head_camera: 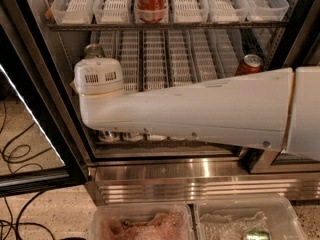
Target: Pick 7up can from middle shelf of fridge
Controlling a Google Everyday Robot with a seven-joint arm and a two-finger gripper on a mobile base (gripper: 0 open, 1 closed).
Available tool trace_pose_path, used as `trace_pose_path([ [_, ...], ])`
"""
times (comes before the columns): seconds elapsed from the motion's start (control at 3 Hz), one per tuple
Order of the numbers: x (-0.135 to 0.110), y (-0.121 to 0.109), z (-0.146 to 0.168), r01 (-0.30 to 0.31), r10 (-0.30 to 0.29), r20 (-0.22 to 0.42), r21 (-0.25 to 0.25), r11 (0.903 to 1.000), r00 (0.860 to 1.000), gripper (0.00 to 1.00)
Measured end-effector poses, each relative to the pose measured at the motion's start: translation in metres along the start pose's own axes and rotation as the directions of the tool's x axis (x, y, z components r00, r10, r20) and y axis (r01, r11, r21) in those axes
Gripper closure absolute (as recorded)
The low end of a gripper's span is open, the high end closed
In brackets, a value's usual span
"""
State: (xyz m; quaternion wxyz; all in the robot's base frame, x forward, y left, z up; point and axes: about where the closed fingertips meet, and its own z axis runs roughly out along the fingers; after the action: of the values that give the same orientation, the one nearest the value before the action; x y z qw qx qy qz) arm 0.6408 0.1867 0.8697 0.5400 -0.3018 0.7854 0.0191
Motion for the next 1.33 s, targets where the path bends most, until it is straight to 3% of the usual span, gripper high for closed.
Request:
trace_pose_path([
  [0.33, -0.009, 0.007, 0.008, 0.021, -0.021, 0.014, -0.009, 0.9997, 1.0, 0.38],
  [1.33, 0.008, 0.005, 0.015, 0.016, -0.016, -0.026, -0.003, 0.9999, 1.0, 0.31],
])
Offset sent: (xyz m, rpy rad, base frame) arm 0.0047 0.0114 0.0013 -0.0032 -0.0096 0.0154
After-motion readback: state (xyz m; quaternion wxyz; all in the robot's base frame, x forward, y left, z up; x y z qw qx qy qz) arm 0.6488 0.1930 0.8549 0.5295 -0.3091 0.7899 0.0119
